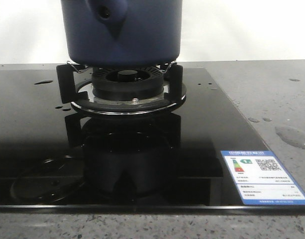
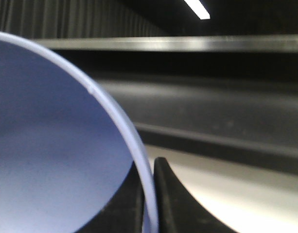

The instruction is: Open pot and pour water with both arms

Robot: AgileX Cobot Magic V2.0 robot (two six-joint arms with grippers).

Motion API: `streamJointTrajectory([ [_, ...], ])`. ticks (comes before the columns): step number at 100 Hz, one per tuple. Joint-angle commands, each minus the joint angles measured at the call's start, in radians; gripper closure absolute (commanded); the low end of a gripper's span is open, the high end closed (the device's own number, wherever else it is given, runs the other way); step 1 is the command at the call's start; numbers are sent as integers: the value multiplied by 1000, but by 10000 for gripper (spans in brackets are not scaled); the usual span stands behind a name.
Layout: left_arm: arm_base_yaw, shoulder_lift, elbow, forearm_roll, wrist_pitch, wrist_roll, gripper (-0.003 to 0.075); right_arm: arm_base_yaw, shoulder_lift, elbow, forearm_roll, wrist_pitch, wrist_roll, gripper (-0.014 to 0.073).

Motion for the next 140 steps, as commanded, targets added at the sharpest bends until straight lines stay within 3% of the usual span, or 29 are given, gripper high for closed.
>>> streamJointTrajectory([
  [1,0,-46,-38,-58,17,-4,384,1,-39,-32,-33,-121,-1,641],
  [74,0,-46,-38,-58,17,-4,384,1,-39,-32,-46,-170,-1,641],
  [99,0,-46,-38,-59,57,-4,384,1,-56,-39,-36,-70,-1,641],
  [118,-6,-46,-38,-112,170,-4,384,-45,-141,-160,108,406,-1,640],
  [140,-97,-46,-42,-131,208,-4,384,-247,-191,-410,159,1264,26,640],
])
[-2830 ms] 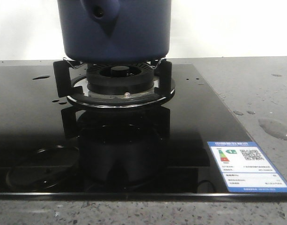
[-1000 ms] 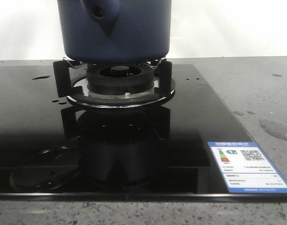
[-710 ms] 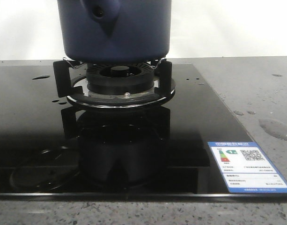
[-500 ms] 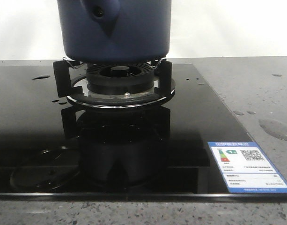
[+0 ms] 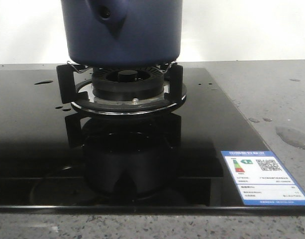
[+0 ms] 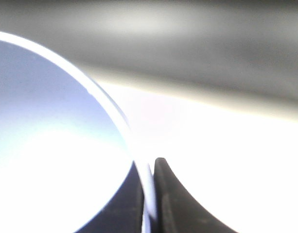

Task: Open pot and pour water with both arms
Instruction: 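Carry the bowl back and set it on the counter with the right gripper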

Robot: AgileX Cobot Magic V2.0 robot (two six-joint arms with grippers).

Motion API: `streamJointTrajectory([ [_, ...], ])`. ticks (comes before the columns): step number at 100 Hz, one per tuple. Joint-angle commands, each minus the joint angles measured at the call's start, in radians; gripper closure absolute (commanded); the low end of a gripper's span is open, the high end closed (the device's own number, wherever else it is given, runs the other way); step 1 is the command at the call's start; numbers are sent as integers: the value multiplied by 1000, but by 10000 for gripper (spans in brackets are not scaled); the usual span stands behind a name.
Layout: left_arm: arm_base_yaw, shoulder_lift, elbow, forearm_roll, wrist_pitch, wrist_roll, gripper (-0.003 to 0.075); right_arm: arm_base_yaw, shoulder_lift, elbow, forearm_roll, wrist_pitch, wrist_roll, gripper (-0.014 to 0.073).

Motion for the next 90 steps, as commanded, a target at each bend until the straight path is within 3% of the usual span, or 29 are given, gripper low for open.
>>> streamJointTrajectory([
  [1,-48,-46,-42,-89,40,-4,384,-94,-53,-126,14,279,30,640],
  [11,-97,-46,-42,-89,40,-4,384,-230,-53,-179,9,632,142,640],
  [26,-156,-46,-42,-89,38,-2,384,-391,-49,-132,-7,927,180,640],
  [45,-196,-46,-42,-89,38,-2,384,-478,-51,57,-7,920,180,640],
  [68,-196,-46,-42,-89,40,-2,384,-482,-51,217,-7,817,180,640],
  [90,-196,-46,-42,-88,40,-2,384,-482,-51,273,-22,760,180,640],
])
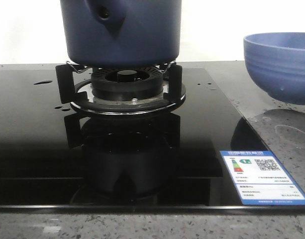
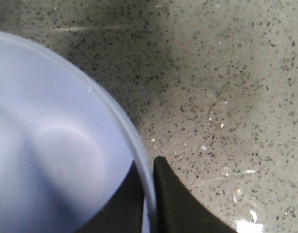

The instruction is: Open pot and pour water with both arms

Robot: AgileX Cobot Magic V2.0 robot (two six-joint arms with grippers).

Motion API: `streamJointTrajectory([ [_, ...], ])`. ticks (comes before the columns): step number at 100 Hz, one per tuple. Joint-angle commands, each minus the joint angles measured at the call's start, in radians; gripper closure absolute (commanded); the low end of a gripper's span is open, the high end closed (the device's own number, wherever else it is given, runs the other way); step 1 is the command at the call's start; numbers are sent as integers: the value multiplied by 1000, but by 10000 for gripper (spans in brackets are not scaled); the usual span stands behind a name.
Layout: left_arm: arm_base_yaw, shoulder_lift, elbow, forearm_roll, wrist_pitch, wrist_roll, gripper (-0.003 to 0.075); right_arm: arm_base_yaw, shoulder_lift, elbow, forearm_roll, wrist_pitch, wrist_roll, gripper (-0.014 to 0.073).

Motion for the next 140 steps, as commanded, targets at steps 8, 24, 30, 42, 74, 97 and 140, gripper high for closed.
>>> streamJointTrajectory([
  [8,-9,-46,-42,-85,21,-2,384,-6,-32,-13,-7,-61,1,640],
  [24,-9,-46,-42,-85,21,-2,384,-6,-16,-13,-27,-63,1,640],
  [30,-9,-46,-42,-85,21,-2,384,-6,-12,-13,-27,-67,1,640],
  [42,-9,-46,-42,-85,21,-2,384,-6,-1,-13,-27,-67,1,640],
  [74,-9,-46,-42,-84,21,-2,384,-6,9,-13,-27,-74,-1,575],
  [97,-9,-44,-42,-62,40,-2,383,-17,-7,-55,-27,-28,-1,156],
  [140,-17,29,-40,-17,198,-4,383,-19,-146,-146,-4,-8,-1,137],
])
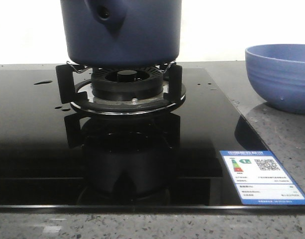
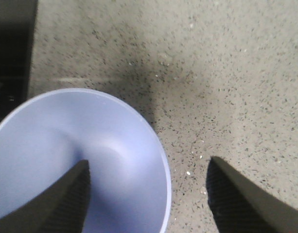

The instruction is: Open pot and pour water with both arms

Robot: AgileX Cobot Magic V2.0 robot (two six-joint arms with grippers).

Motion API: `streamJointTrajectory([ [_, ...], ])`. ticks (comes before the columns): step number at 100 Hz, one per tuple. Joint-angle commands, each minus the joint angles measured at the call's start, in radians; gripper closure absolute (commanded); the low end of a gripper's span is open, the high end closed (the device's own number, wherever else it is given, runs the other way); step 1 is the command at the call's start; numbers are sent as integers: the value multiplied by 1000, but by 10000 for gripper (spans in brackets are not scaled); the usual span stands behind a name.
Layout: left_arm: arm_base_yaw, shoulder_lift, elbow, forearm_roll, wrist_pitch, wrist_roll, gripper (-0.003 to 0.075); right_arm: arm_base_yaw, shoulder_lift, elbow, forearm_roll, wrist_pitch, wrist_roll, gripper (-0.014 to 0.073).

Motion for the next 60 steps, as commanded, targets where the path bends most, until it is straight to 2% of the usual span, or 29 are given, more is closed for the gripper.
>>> streamJointTrajectory([
  [1,-13,-17,-40,-86,38,-4,383,-7,-43,-34,15,-32,-5,137],
  [60,-45,70,-40,-74,16,22,383,-7,-46,-34,19,-26,-5,137],
])
